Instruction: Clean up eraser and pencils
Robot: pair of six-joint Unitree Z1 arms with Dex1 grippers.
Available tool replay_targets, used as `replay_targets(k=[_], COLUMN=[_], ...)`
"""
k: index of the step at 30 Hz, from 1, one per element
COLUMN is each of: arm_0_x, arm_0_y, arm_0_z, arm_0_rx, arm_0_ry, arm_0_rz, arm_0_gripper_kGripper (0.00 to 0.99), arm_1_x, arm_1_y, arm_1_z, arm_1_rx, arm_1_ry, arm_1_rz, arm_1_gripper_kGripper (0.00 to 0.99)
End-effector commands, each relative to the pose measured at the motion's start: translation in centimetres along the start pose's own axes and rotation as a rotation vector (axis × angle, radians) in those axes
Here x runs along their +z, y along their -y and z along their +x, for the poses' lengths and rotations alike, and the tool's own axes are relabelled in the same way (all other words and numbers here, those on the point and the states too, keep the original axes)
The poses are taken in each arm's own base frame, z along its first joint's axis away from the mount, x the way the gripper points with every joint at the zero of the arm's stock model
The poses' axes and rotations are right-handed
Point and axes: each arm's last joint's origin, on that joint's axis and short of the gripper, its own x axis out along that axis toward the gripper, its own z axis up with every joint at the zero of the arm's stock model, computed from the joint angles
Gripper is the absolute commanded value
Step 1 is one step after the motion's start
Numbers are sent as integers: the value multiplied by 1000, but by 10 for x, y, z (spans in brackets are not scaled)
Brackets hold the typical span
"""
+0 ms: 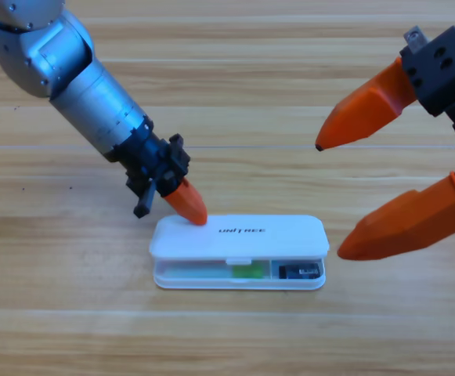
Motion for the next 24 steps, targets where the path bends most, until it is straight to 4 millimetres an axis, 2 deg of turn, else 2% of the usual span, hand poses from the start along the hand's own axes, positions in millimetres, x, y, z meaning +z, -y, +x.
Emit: replay_targets(k=[1,12,24], arm_0_x=[-6,-6,-15], arm_0_y=[5,13,20], arm_0_z=[31,48,60], arm_0_rx=[-90,-134,-159], arm_0_ry=[-38,-63,-80], arm_0_rz=[-5,1,-7], arm_0_gripper_kGripper=[0,0,0], arm_1_x=[-5,-4,-5], arm_1_y=[3,4,5], arm_1_z=[8,10,12], arm_1_rx=[13,15,18], arm_1_ry=[-10,-13,-17], arm_1_rz=[18,20,23], arm_1_gripper_kGripper=[960,960,960])
